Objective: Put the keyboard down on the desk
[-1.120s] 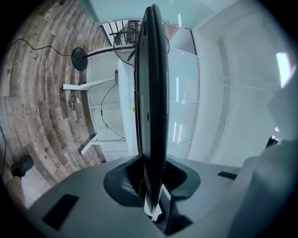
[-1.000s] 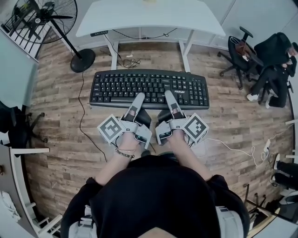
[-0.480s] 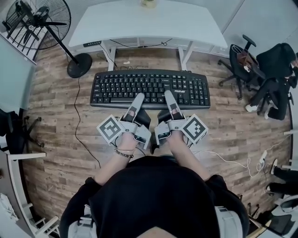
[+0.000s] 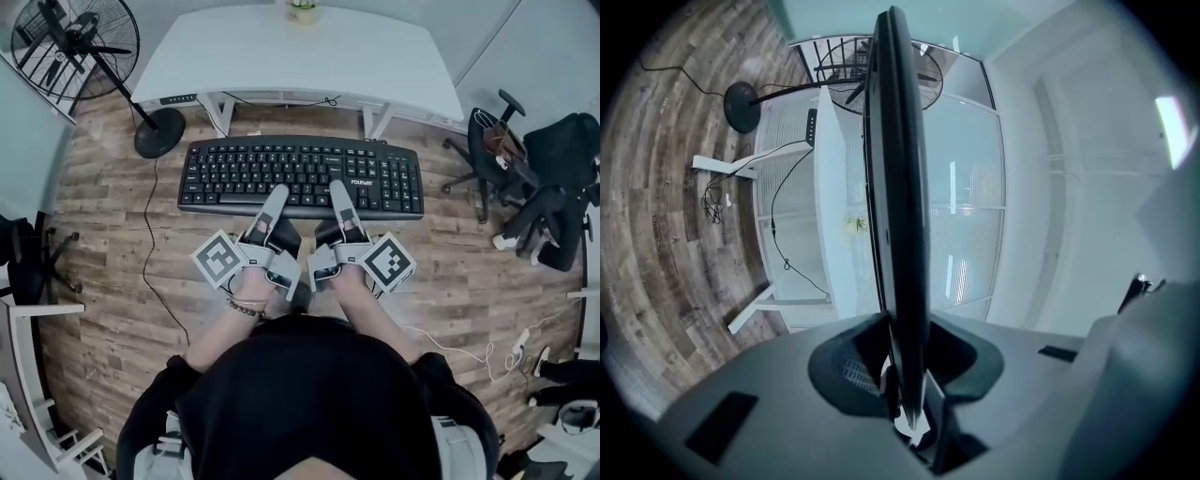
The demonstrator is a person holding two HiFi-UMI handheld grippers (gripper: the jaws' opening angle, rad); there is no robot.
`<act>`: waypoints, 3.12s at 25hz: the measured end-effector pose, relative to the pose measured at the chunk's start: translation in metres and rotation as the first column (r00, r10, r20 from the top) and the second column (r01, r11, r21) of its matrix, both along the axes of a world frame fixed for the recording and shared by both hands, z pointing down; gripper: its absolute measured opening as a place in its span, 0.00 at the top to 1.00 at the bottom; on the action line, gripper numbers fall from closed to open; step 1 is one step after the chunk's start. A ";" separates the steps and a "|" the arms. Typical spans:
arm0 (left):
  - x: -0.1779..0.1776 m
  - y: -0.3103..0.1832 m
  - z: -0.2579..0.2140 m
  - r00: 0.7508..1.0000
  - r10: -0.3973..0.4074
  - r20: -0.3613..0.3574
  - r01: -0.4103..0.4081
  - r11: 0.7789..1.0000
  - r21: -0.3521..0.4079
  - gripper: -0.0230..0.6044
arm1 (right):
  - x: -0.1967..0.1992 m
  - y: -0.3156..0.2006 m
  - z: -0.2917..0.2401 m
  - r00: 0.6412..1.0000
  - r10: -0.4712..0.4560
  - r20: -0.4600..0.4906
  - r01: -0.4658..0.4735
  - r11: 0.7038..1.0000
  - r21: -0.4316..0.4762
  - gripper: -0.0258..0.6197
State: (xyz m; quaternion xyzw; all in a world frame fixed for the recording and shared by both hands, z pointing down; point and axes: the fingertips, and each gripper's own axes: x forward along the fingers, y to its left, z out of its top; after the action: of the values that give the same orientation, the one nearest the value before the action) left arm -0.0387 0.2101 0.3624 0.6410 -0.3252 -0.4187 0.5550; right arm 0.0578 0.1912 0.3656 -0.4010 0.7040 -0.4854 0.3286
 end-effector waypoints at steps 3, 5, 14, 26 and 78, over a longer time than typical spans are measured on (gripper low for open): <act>0.000 -0.005 -0.001 1.000 -0.008 0.028 0.007 1.000 0.008 0.81 | 0.001 -0.006 0.000 1.000 -0.003 0.006 0.003 1.000 0.003 0.78; 0.002 0.001 -0.001 0.999 -0.003 0.034 0.003 1.000 0.011 0.81 | 0.002 0.000 0.003 1.000 -0.005 0.016 0.004 1.000 0.008 0.78; 0.000 -0.006 0.003 1.000 -0.004 0.018 0.004 1.000 0.011 0.80 | 0.000 -0.007 0.004 1.000 -0.005 0.012 0.005 1.000 0.010 0.77; 0.001 -0.007 -0.004 1.000 0.010 0.025 -0.010 0.999 0.033 0.79 | 0.001 -0.006 -0.003 1.000 0.006 0.014 -0.007 0.999 0.036 0.77; -0.020 -0.255 0.005 0.996 0.090 0.000 -0.090 0.996 0.004 0.80 | -0.020 -0.245 0.001 0.998 0.069 0.016 -0.069 0.997 0.024 0.77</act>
State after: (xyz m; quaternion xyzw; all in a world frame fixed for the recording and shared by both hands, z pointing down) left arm -0.0592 -0.0446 0.3674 0.6561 -0.2950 -0.3938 0.5722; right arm 0.0376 -0.0543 0.3670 -0.4172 0.6933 -0.4680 0.3553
